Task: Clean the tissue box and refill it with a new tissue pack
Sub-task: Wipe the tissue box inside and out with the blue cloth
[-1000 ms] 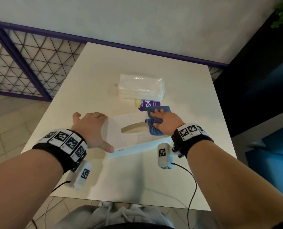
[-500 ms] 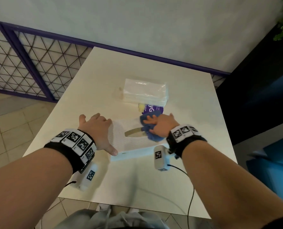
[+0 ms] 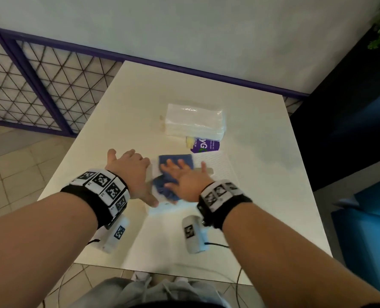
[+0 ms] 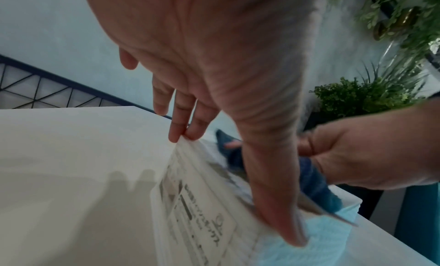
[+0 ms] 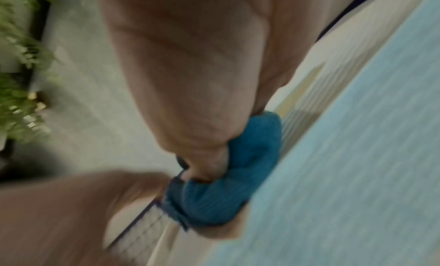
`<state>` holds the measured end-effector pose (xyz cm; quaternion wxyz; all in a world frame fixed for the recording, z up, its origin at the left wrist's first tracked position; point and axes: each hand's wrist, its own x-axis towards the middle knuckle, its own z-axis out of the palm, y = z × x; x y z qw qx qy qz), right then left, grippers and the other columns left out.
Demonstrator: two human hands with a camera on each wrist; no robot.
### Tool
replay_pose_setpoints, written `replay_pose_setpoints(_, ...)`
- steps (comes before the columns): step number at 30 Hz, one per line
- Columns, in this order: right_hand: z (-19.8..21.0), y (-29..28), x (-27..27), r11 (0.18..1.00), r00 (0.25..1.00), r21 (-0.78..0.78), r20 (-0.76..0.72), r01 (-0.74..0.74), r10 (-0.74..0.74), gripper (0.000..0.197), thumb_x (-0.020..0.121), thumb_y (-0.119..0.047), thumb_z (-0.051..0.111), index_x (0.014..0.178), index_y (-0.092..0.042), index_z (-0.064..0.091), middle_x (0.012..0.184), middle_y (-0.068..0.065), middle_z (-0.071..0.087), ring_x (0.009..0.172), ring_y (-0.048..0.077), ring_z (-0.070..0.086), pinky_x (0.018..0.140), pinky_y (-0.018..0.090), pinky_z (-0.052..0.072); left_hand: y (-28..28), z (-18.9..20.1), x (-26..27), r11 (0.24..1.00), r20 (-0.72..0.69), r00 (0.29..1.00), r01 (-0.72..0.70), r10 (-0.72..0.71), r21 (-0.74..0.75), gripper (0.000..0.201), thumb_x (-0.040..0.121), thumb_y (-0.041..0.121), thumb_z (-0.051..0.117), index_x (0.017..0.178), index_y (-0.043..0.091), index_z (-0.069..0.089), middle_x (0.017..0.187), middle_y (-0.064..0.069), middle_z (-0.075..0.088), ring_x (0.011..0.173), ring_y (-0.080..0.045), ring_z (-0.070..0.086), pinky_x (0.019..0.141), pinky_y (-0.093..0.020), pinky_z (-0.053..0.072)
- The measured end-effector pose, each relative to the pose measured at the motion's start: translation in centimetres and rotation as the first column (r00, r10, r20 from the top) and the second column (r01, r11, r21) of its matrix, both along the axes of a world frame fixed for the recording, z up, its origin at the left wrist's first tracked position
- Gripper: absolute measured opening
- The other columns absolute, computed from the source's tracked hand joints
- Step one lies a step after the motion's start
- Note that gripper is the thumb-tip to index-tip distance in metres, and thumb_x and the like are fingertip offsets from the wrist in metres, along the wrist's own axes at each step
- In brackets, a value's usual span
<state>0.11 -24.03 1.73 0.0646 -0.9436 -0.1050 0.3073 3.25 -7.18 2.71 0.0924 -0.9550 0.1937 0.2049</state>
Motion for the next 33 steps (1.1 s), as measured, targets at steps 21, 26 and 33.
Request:
replay_pose_setpoints(21,0.6,-10.0,0.7,0.958,0.975,-0.177,0.041,0.224,-0.221,0.057,0.1,-0.05,0.023,0.15,-0.041,-0.004,0.16,-0.016,-0.011,0.149,0.014,-0.005,0.111,0.068,-0.004,-1.3,0.4,0.1,1.0,-0.075,0.997,-0.009,0.009,0.006,0.12,0.042,0.09,0.057,0.138,0.022,0.038,0.136,0.002,0.047,0.132,-0.021,0.04,0.11,-0.064,0.001)
replay_pose_setpoints(26,0.9,-6.4,1.9,0.978,0.984,-0.107,0.028,0.178,-0.176,0.052,0.103,-0.038,0.025,0.152,-0.03,0.01,0.163,-0.003,0.005,0.149,0.023,0.01,0.116,0.06,0.004,-2.0,-0.2,0.0,1.0,-0.065,0.998,-0.006,0.006,-0.006,0.118,0.04,0.092,0.056,0.135,0.024,0.04,0.131,0.003,0.048,0.126,-0.02,0.044,0.11,-0.063,0.004)
replay_pose_setpoints(33,-0.4,0.7,-0.8,0.999,0.999,0.024,0.04,-0.031,0.03,0.056,0.1,-0.049,0.025,0.15,-0.042,0.002,0.161,-0.017,-0.003,0.149,0.013,-0.005,0.107,0.07,-0.009,-2.3,0.0,-0.1,0.998,0.003,0.999,0.054,-0.055,0.042,0.104,0.043,0.09,0.052,0.125,0.026,0.047,0.119,0.006,0.053,0.115,-0.016,0.051,0.109,-0.063,0.012)
